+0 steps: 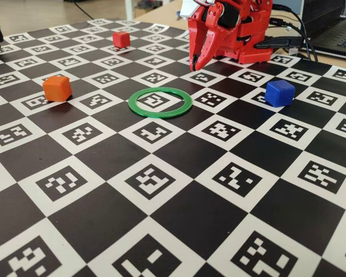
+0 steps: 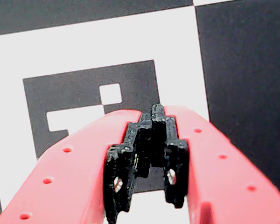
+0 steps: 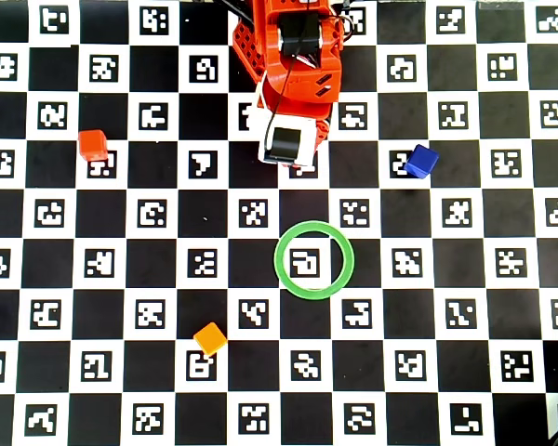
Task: Grab the red cube then put it in the green circle then put the blue cube on top and finally the orange cube on top
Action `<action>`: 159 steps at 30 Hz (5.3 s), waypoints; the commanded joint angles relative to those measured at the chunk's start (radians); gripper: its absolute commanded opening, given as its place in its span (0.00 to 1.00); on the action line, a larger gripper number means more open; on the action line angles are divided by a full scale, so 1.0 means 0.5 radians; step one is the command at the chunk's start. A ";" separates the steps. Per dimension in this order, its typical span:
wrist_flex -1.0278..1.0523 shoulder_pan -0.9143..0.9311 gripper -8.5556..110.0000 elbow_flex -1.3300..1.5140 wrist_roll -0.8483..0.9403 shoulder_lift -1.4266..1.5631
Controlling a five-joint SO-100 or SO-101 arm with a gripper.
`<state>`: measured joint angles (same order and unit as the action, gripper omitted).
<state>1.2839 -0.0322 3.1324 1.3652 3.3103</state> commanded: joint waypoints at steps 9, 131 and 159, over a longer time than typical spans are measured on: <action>0.095 0.000 0.03 0.110 0.009 0.098; 0.798 1.736 0.26 -3.761 -3.482 -3.188; 0.644 2.240 0.35 -3.645 -3.810 -3.850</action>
<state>1.6368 1.0815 1.2977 -0.5584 1.3622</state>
